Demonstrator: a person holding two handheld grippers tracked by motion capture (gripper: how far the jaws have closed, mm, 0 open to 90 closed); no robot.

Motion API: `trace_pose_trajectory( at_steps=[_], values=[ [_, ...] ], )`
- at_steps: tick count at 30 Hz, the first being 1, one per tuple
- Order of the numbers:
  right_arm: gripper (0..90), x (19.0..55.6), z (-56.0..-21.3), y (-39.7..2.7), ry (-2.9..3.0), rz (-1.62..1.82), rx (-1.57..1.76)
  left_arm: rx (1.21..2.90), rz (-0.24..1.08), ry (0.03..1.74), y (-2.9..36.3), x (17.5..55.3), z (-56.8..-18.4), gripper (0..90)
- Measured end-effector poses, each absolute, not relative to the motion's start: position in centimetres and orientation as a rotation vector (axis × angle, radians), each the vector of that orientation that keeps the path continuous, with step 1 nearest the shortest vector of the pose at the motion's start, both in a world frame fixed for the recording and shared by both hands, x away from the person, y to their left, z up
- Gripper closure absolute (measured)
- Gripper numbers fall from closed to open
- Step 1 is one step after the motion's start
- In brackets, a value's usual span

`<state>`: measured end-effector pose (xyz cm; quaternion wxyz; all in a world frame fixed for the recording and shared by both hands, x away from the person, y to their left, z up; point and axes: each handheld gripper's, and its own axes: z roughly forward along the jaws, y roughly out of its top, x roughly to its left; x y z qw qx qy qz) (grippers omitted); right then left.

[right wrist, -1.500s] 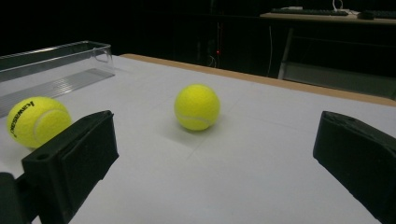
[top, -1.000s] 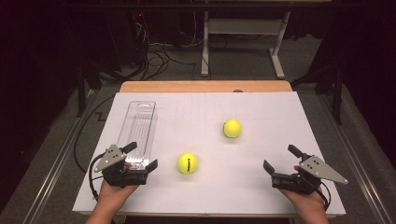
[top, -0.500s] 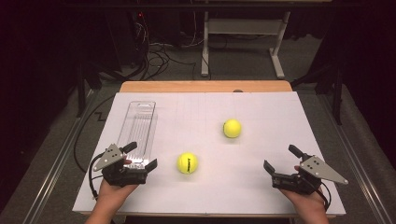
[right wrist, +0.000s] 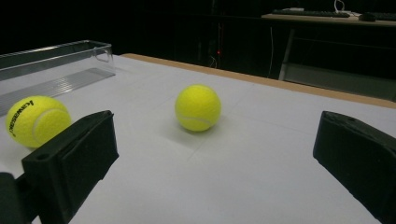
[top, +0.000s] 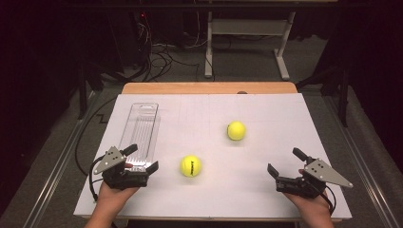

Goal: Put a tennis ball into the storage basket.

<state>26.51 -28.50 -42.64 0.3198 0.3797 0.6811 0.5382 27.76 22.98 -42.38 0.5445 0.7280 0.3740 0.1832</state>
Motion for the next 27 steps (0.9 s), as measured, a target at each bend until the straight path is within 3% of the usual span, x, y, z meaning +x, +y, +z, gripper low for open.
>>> trace_pose_trajectory(
  at_steps=[27],
  values=[
    [0.2, 26.5, -42.6, -28.4, 1.795, 1.415, 0.998, 1.929, 0.408, 0.831, 20.9, 27.4, -41.8, 1.3]
  ],
)
